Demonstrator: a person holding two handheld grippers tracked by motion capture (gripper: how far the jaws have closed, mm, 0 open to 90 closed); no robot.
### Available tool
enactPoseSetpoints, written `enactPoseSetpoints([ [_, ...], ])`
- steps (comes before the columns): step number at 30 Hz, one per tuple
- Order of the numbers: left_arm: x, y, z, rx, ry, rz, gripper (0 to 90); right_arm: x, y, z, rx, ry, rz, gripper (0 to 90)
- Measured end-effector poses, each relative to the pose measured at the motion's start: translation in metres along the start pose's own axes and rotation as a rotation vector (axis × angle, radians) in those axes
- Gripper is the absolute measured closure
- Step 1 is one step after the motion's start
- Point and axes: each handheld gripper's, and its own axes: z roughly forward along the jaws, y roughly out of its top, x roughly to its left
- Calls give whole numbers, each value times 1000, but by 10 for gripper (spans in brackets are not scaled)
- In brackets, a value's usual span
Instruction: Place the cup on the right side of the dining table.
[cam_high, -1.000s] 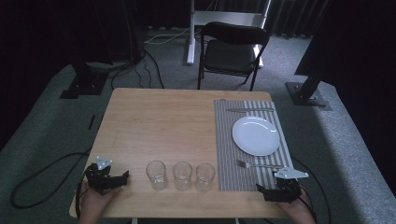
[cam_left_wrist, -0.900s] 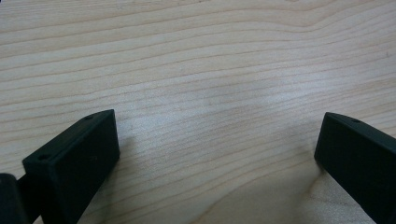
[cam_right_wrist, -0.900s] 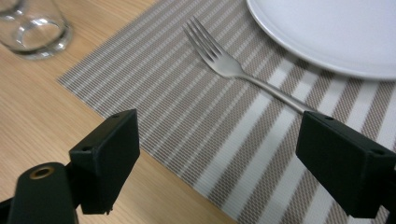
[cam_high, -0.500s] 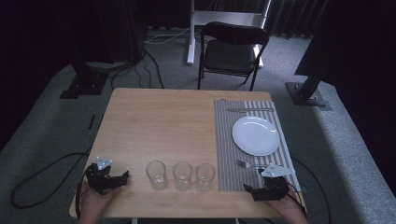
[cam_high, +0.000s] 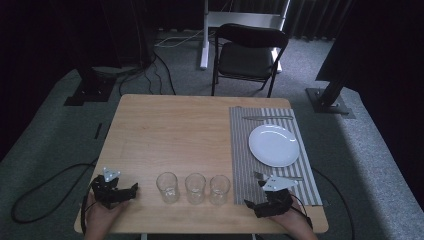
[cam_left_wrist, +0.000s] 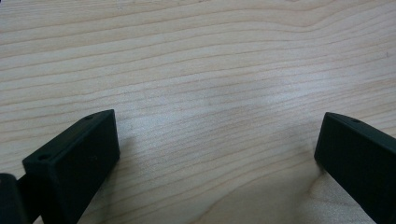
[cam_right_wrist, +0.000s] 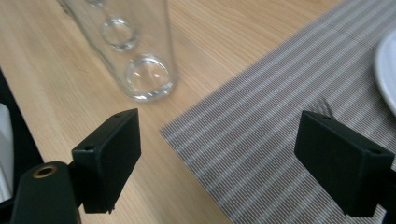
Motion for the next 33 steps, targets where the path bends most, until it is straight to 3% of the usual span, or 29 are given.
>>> enactPoseSetpoints([
  [9, 0, 0, 0, 0, 0, 0, 3, 13, 14, 15, 7, 53, -41, 143],
  [14, 0, 0, 0, 0, 0, 0, 3, 20, 19, 23, -23, 71, -55, 144],
  [16, 0, 0, 0, 0, 0, 0, 3, 25, 22, 29, -40, 109, -57, 148],
  [21, 0, 0, 0, 0, 0, 0, 3, 30, 27, 39, -16, 124, -78, 148],
  [33, 0, 0, 0, 0, 0, 0, 3, 36, 38, 57, -52, 158, -79, 149],
])
